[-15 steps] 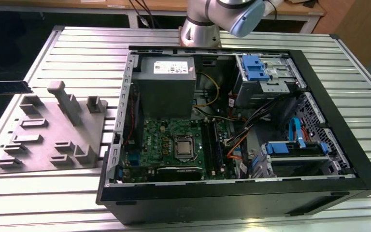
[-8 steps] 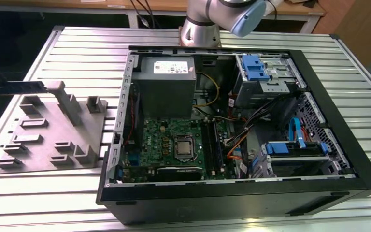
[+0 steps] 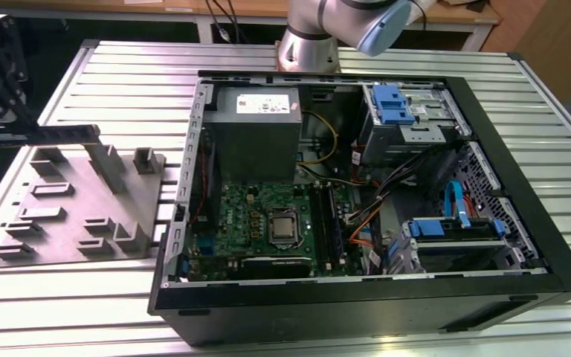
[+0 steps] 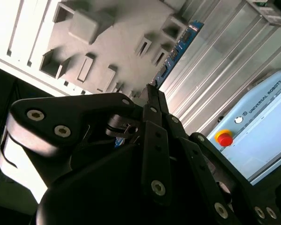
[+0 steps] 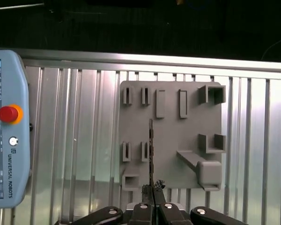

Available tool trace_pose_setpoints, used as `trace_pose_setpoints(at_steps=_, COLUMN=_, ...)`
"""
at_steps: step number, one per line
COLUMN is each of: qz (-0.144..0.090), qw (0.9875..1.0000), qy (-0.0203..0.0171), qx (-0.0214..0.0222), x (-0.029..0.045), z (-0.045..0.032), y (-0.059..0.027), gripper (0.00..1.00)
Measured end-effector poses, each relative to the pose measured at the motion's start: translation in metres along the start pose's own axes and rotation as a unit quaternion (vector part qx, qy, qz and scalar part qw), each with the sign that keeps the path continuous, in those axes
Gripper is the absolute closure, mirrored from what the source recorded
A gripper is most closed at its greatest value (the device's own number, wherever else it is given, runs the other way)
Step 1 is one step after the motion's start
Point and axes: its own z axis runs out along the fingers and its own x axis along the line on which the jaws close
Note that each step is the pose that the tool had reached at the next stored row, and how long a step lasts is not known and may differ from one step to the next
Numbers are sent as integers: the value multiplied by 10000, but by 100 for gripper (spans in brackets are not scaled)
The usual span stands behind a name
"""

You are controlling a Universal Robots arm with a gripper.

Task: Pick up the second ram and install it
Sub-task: 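Pick up the second ram and move it above second insertion slot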

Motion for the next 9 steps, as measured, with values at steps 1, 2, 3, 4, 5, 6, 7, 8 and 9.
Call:
trace_pose_setpoints(at_steps=1, qz=0, qw=10000, qy=0, qx=0, x=1, z=-1, y=-37, gripper=88)
trace_pose_setpoints(at_steps=2, qz=0, qw=10000, qy=0, qx=-1, x=2, z=-3, y=-71, gripper=88)
trace_pose_setpoints(at_steps=3, qz=0, qw=10000, qy=0, qx=-1, x=3, z=-3, y=-102, gripper=88)
trace_pose_setpoints(at_steps=4, qz=0, qw=10000, qy=0, qx=-1, x=5, z=-3, y=-133, gripper=88)
trace_pose_setpoints(at_steps=5, qz=0, qw=10000, qy=0, qx=-1, x=6, z=-4, y=-165, gripper=88)
trace_pose_setpoints(at_steps=6, qz=0, qw=10000, qy=0, qx=-2, x=7, z=-4, y=-198, gripper=88)
trace_pose_setpoints(at_steps=7, qz=0, qw=10000, qy=0, qx=-2, x=8, z=-6, y=-235, gripper=88)
trace_pose_setpoints(at_steps=8, qz=0, qw=10000, qy=0, qx=-3, x=9, z=-6, y=-267, gripper=88)
trace_pose_setpoints(at_steps=9, qz=0, qw=10000, qy=0, qx=-3, x=10, z=-8, y=-299, gripper=88)
